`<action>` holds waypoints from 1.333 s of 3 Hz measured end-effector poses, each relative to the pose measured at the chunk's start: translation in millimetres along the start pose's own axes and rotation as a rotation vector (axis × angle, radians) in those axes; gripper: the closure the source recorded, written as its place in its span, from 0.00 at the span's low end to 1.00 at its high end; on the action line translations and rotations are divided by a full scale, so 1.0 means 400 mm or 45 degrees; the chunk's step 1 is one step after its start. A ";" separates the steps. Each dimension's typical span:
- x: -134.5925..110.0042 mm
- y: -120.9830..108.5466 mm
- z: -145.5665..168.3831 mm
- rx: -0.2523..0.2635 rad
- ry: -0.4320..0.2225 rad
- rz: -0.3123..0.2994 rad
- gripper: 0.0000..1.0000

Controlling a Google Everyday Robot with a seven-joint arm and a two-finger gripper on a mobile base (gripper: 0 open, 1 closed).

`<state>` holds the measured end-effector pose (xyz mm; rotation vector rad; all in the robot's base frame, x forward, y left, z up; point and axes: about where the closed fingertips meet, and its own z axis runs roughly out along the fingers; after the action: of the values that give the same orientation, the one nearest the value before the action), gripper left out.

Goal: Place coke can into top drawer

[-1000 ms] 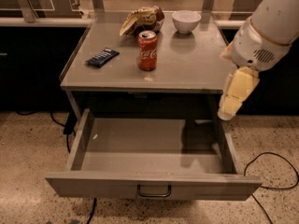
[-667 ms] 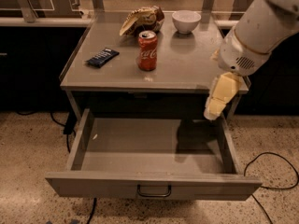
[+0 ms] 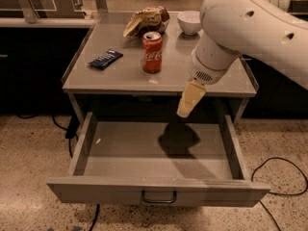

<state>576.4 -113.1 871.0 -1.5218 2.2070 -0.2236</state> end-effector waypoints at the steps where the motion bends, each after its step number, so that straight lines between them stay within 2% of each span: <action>1: -0.014 -0.032 0.013 0.076 -0.029 0.192 0.00; 2: -0.015 -0.032 0.011 0.077 -0.034 0.272 0.00; 3: -0.015 -0.032 0.011 0.077 -0.034 0.272 0.00; 4: -0.015 -0.045 0.024 0.036 -0.137 0.341 0.00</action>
Offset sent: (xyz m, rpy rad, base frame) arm 0.0137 0.0004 0.0016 0.0589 -0.0427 -0.1239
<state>597.7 -113.5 871.0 -1.1785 2.2801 -0.0856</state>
